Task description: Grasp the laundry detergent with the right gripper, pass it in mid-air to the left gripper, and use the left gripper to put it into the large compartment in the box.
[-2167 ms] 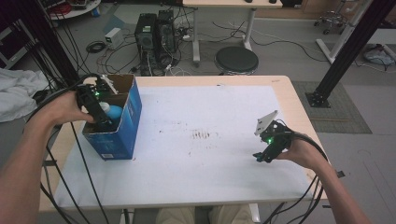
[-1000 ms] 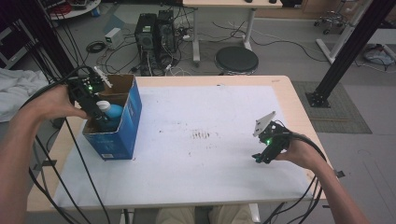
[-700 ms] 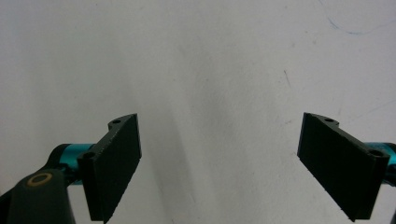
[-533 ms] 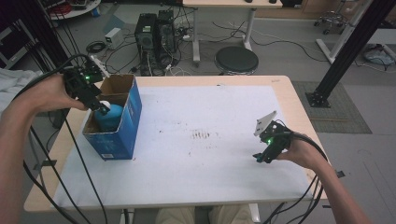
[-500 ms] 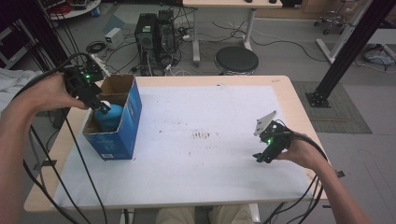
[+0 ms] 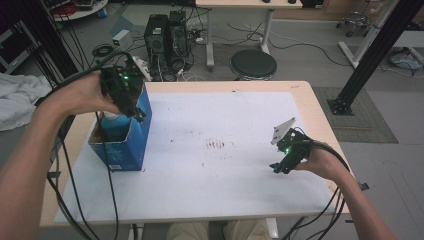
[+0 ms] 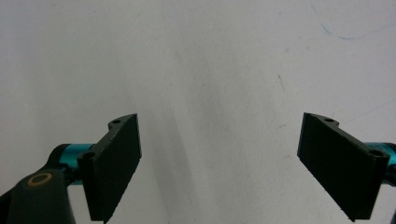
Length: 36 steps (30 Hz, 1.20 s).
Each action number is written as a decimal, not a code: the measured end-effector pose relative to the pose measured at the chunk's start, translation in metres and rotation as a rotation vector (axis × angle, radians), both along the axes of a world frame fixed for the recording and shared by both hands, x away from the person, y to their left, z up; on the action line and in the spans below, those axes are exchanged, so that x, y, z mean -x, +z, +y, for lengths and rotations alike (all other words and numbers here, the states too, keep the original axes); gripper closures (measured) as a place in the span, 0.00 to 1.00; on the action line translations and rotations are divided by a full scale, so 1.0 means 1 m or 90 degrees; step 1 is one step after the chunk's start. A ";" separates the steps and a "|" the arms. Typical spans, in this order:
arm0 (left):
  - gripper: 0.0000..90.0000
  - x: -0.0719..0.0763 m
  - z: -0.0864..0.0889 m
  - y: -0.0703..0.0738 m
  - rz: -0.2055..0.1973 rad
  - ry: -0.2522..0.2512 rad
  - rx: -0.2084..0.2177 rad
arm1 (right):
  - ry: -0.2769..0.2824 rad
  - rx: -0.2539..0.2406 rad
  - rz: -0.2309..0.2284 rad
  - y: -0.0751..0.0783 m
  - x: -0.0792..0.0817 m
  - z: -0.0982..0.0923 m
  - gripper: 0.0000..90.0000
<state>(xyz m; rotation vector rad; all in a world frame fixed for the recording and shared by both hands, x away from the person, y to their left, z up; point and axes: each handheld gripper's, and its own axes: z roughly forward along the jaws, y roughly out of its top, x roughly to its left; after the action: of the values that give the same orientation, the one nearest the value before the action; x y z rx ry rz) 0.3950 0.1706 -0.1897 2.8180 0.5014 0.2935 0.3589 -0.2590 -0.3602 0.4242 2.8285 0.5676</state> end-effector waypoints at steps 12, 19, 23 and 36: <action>0.18 0.004 -0.064 -0.044 0.025 -0.070 -0.005 | -0.005 -0.009 -0.009 0.008 0.000 0.000 0.14; 0.18 0.008 -0.083 -0.076 0.033 -0.073 -0.023 | -0.012 -0.015 -0.019 0.017 0.002 -0.001 0.14; 0.18 0.008 -0.089 -0.090 0.034 -0.071 -0.026 | -0.010 -0.014 -0.022 0.019 0.001 -0.001 0.14; 0.18 0.008 -0.090 -0.115 0.054 -0.054 -0.019 | -0.006 -0.013 -0.023 0.021 -0.001 0.003 0.14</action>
<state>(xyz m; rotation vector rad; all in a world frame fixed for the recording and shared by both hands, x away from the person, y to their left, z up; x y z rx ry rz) 0.3871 0.0806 -0.3042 2.8809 0.3966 0.1669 0.3596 -0.2558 -0.3392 0.4257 2.7868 0.5957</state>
